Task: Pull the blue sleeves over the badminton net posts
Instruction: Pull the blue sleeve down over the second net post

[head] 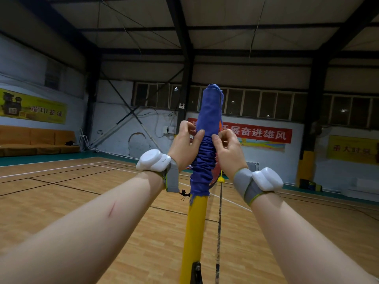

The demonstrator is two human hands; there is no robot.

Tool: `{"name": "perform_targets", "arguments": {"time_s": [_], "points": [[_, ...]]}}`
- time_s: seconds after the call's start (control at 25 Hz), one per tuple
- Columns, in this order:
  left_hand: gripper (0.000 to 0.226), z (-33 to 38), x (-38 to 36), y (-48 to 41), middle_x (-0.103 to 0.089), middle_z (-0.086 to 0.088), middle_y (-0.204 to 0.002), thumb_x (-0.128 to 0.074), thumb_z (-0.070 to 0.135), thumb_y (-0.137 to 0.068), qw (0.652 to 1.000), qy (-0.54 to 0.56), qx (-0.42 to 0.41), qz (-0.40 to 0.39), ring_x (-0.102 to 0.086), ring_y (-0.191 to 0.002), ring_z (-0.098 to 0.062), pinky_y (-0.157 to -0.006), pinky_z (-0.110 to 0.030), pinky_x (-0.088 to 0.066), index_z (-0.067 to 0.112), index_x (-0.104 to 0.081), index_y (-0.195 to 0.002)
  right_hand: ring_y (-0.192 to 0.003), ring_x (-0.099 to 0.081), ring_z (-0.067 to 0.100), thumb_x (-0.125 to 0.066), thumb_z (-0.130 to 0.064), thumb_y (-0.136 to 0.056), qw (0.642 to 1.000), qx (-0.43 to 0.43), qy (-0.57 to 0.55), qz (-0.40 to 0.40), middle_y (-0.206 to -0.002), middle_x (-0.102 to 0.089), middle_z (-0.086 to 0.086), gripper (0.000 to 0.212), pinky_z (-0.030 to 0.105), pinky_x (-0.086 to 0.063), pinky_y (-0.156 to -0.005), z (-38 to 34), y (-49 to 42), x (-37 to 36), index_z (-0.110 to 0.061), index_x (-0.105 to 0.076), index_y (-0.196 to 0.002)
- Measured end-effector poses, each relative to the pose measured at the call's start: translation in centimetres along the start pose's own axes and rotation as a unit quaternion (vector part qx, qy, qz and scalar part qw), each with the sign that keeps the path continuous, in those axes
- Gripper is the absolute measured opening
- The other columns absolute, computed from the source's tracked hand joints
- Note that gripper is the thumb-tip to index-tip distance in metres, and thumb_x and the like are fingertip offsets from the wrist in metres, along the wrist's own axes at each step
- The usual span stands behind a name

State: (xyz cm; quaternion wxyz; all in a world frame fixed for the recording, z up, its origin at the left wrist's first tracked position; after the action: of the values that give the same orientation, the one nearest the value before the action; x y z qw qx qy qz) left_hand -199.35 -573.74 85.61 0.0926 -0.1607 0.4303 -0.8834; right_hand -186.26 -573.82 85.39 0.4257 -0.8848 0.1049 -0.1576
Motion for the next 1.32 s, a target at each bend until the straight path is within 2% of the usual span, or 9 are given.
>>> {"name": "perform_targets", "arguments": {"time_s": [0.08, 0.2, 0.36, 0.64, 0.88, 1.04, 1.32], "points": [[0.039, -0.8, -0.8, 1.0, -0.057, -0.003, -0.107, -0.047, 0.036, -0.092, 0.999, 0.018, 0.026, -0.037, -0.06, -0.098, -0.02, -0.087, -0.036, -0.051, 0.011, -0.039, -0.12, -0.092, -0.057, 0.022, -0.056, -0.027, -0.09, 0.999, -0.011, -0.041, 0.014, -0.101, -0.055, 0.01, 0.01, 0.039, -0.05, -0.087, 0.6, 1.0, -0.1, -0.025, -0.046, -0.09], [0.04, -1.4, -1.5, 1.8, -0.059, -0.007, -0.114, -0.046, 0.037, -0.093, 0.997, 0.024, 0.026, -0.067, -0.059, -0.105, -0.021, -0.09, -0.035, -0.049, 0.012, -0.041, -0.124, -0.081, -0.057, 0.007, -0.057, -0.024, -0.089, 0.994, -0.055, -0.095, 0.006, -0.091, -0.054, -0.007, 0.03, 0.03, -0.051, -0.078, 1.2, 2.5, -0.4, -0.011, -0.045, -0.113], [0.037, -2.0, -1.7, 2.6, -0.056, -0.011, -0.122, -0.041, 0.032, -0.096, 0.997, 0.027, 0.023, -0.074, -0.055, -0.112, -0.023, -0.097, -0.04, -0.045, 0.01, -0.041, -0.126, -0.092, -0.061, 0.018, -0.058, -0.03, -0.088, 0.995, -0.076, -0.06, -0.004, -0.095, -0.06, -0.003, 0.025, 0.034, -0.052, -0.083, 1.9, 3.1, -0.7, -0.014, -0.05, -0.105], [0.025, -4.3, -2.3, 5.6, -0.06, -0.008, -0.111, -0.043, 0.032, -0.095, 0.991, 0.065, 0.037, -0.114, -0.059, -0.105, -0.024, -0.094, -0.047, -0.048, 0.015, -0.045, -0.114, -0.099, -0.061, 0.021, -0.057, -0.03, -0.088, 0.994, -0.108, -0.029, -0.001, -0.101, -0.061, 0.004, 0.023, 0.039, -0.052, -0.089, 3.6, 6.4, -1.4, -0.014, -0.052, -0.104], [0.032, -5.1, -2.6, 7.7, -0.058, -0.01, -0.116, -0.042, 0.03, -0.096, 0.988, 0.062, 0.041, -0.132, -0.057, -0.107, -0.023, -0.095, -0.045, -0.048, 0.012, -0.043, -0.122, -0.099, -0.06, 0.022, -0.058, -0.028, -0.088, 0.993, -0.115, 0.004, -0.002, -0.103, -0.061, 0.006, 0.03, 0.042, -0.05, -0.092, 4.2, 8.5, -1.6, -0.008, -0.052, -0.11], [0.034, -5.4, -2.5, 8.3, -0.059, -0.005, -0.11, -0.042, 0.031, -0.096, 0.989, 0.059, 0.058, -0.126, -0.059, -0.103, -0.022, -0.09, -0.038, -0.051, 0.014, -0.042, -0.125, -0.098, -0.059, 0.021, -0.058, -0.027, -0.088, 0.992, -0.122, 0.012, -0.009, -0.104, -0.06, 0.006, 0.032, 0.042, -0.05, -0.092, 4.3, 9.0, -1.7, -0.007, -0.051, -0.112], [0.032, -5.9, -2.7, 9.7, -0.059, -0.004, -0.111, -0.044, 0.03, -0.095, 0.987, 0.066, 0.09, -0.113, -0.061, -0.1, -0.021, -0.089, -0.04, -0.053, 0.016, -0.044, -0.124, -0.098, -0.061, 0.022, -0.059, -0.028, -0.088, 0.99, -0.134, 0.001, -0.034, -0.102, -0.062, 0.006, 0.029, 0.042, -0.052, -0.088, 5.5, 9.5, -1.9, -0.009, -0.053, -0.108]]}}
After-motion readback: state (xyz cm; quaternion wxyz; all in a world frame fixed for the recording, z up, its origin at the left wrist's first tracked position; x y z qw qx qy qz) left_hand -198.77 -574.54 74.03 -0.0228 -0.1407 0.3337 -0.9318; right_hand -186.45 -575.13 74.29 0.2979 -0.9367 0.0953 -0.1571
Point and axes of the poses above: each hand's wrist, its own y-axis away from the middle knuckle, its own x-axis out of the back of the hand, z = x × y, the point moved 6 cm from there along -y, towards the middle knuckle
